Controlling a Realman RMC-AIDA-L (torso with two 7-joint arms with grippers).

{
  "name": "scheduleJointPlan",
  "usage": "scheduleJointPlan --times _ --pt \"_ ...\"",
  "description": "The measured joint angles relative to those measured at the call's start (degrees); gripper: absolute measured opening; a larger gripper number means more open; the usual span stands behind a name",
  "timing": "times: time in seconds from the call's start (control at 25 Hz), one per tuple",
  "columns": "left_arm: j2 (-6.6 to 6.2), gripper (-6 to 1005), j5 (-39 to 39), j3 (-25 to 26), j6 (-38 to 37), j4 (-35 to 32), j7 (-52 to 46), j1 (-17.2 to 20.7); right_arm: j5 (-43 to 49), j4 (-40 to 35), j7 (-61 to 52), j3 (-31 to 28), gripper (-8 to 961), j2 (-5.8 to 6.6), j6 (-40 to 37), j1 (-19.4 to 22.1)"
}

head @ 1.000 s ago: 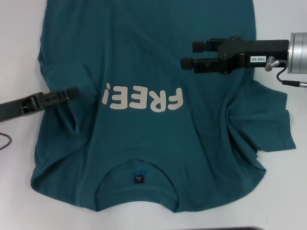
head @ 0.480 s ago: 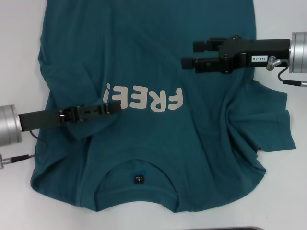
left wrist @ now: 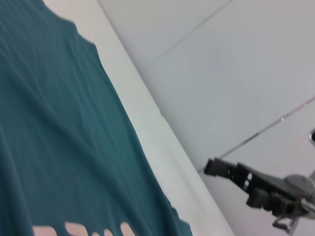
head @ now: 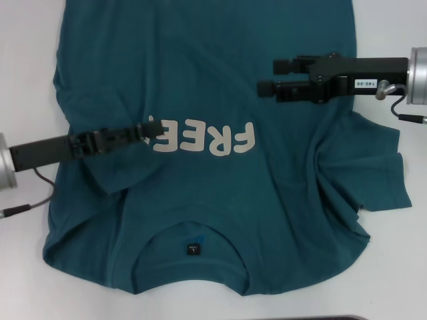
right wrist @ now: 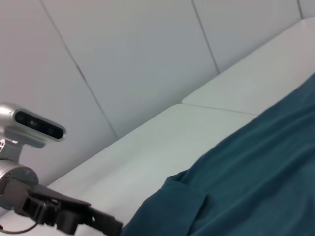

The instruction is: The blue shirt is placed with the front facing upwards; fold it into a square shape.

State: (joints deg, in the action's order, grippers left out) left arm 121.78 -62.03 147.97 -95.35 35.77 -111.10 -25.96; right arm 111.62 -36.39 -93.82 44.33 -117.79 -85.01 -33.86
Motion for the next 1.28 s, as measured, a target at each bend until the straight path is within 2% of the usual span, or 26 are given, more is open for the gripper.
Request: scheduleJointPlan --times 0.12,0.16,0.2,0.32,0.36,0.4,0.44,0.52,0.56,0.6,0.76,1.08,1.28 --pt "-0.84 796 -1.5 2.5 -0.9 0.1 1.4 0.6 0.0 0.0 -1.7 -0.7 851 0.73 -0.5 0.8" --pt "-0.91 796 -1.9 2.9 -1.1 0.2 1.8 0.6 0.0 0.0 -3.2 -1.8 850 1.43 -1.2 1.3" --pt "-0.97 796 -2.5 3.6 -1.5 0.2 2.5 0.8 0.0 0.0 -3.2 -1.8 850 1.43 -1.2 1.3" --pt "-1.08 797 -4.9 5.2 -2.5 0.2 4.8 1.1 0.2 -0.3 -6.4 -2.9 850 3.04 -3.5 2.2" --pt "-1.08 797 -5.3 5.3 -2.6 0.2 5.1 1.1 0.6 -0.9 -9.3 -2.9 850 4.37 -4.9 2.9" --pt "-1.09 797 -5.7 5.4 -2.7 0.2 5.3 1.1 0.6 -0.9 -9.3 -2.9 850 4.37 -4.9 2.9" --pt "-1.09 797 -6.0 5.4 -2.8 0.2 5.4 1.0 1.1 -1.3 -11.4 -2.9 850 5.05 -5.2 3.3" --pt "-1.10 796 -6.1 5.4 -2.8 0.2 5.4 0.7 2.3 -2.3 -15.4 -3.1 851 6.44 -5.5 4.4" --pt "-1.10 796 -6.1 5.4 -2.8 0.2 5.4 0.6 3.1 -3.3 -19.1 -3.7 851 7.68 -5.8 5.7" --pt "-1.09 795 -6.1 5.4 -2.8 0.2 5.4 0.6 3.1 -3.3 -19.1 -3.7 851 7.68 -5.8 5.7" --pt "-0.92 797 -6.4 5.4 -2.4 0.2 6.0 0.6 4.8 -5.5 -25.8 -6.3 850 9.86 -6.7 9.7" --pt "-0.85 804 -6.6 5.5 -2.1 0.2 7.1 0.6 14.8 -6.6 -30.1 -14.1 850 10.37 -10.8 11.8" --pt "-0.86 801 -6.6 5.4 -1.6 0.2 7.7 0.6 18.0 -6.1 -31.0 -15.0 850 10.28 -11.3 12.9"
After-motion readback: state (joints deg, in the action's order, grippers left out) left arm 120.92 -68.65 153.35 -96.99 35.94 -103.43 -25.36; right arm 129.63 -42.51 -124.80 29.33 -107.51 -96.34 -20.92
